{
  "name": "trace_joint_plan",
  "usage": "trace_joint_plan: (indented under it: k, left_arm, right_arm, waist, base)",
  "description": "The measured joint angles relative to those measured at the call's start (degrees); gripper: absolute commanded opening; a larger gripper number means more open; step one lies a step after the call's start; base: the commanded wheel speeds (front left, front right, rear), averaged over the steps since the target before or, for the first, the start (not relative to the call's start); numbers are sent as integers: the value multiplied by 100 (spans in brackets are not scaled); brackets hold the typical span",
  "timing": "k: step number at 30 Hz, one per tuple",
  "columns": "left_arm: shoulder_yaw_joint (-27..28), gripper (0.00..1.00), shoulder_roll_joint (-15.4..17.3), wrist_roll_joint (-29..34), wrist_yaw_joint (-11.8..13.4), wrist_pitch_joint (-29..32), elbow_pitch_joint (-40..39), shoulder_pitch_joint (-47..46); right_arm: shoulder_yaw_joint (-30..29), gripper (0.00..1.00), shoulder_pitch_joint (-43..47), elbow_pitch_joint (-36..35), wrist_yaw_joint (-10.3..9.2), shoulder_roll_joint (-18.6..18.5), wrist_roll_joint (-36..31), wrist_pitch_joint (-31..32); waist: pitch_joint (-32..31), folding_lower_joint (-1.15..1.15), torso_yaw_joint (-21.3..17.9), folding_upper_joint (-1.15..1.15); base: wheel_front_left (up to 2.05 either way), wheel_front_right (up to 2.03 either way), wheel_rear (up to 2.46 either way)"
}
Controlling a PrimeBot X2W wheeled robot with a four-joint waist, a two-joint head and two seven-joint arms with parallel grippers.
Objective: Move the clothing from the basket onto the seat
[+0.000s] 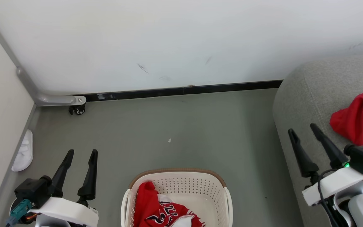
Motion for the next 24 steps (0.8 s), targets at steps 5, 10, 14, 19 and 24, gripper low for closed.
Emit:
trace_joint_plan:
  k: [5,10,14,19,24]
  left_arm:
    - [134,100,-65,60,-27,0,-86,24]
    - [249,100,-182,162,-54,0,-130,66]
    - [341,100,-212,316,-91,0,-149,137]
    - [476,100,-272,412,-143,0,-157,137]
    - [565,100,-354,509,-153,0,-167,137]
  right_arm:
    - [-155,100,267,-235,-1,147,-148,0]
    - [-181,100,360,-350,-1,359,-208,0]
    - [-196,100,536,-435,0,445,-252,0]
    - [-274,100,551,-541,-1,517,-314,0]
    - [-296,100,567,-598,-1,560,-364,-1]
  waist:
    - [-3,0,51,0]
    - [46,0,44,0]
    - [80,0,34,0]
    - [107,0,24,0]
    - [114,0,21,0]
  base:
    - [0,0,0]
    - [0,0,0]
    - [0,0,0]
    - [0,0,0]
    - [0,0,0]
